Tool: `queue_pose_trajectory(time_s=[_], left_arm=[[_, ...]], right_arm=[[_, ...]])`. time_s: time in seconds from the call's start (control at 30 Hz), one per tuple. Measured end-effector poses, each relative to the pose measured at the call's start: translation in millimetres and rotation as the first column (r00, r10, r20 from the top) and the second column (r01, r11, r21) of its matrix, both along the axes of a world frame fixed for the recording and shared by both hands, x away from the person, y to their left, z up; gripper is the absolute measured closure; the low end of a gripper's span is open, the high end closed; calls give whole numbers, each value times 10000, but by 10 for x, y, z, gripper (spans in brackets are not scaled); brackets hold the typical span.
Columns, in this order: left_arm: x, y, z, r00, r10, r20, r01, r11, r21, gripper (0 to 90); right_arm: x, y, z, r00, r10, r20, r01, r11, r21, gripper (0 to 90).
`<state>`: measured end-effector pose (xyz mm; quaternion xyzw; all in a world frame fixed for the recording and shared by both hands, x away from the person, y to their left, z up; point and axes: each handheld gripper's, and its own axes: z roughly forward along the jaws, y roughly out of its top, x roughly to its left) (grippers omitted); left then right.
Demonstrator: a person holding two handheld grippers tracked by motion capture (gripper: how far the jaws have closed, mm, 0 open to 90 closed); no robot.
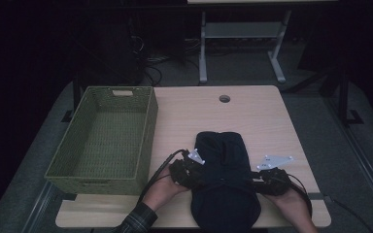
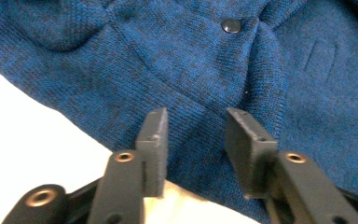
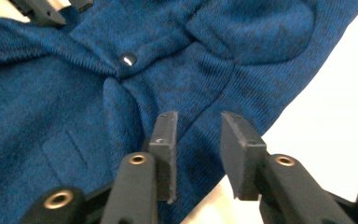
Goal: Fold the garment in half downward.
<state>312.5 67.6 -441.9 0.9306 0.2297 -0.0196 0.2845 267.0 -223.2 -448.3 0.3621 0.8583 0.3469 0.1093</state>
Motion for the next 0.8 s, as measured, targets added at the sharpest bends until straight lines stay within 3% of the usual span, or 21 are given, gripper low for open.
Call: queue_pose_trajectory(time_s=[0.13, 0.37, 0.8], left_arm=[[41, 20, 51, 9998, 109, 140, -108, 9999, -119, 444], [160, 50, 189, 9985, 302, 455, -294, 9994, -180, 290], [414, 59, 369, 9947, 545, 871, -513, 9979, -387, 272]], right_arm=[[58, 4, 49, 10000, -18, 18, 17, 10000, 94, 580], [175, 5, 133, 10000, -33, 35, 32, 9997, 244, 435], [509, 15, 303, 9998, 100, 141, -105, 9994, 315, 409]])
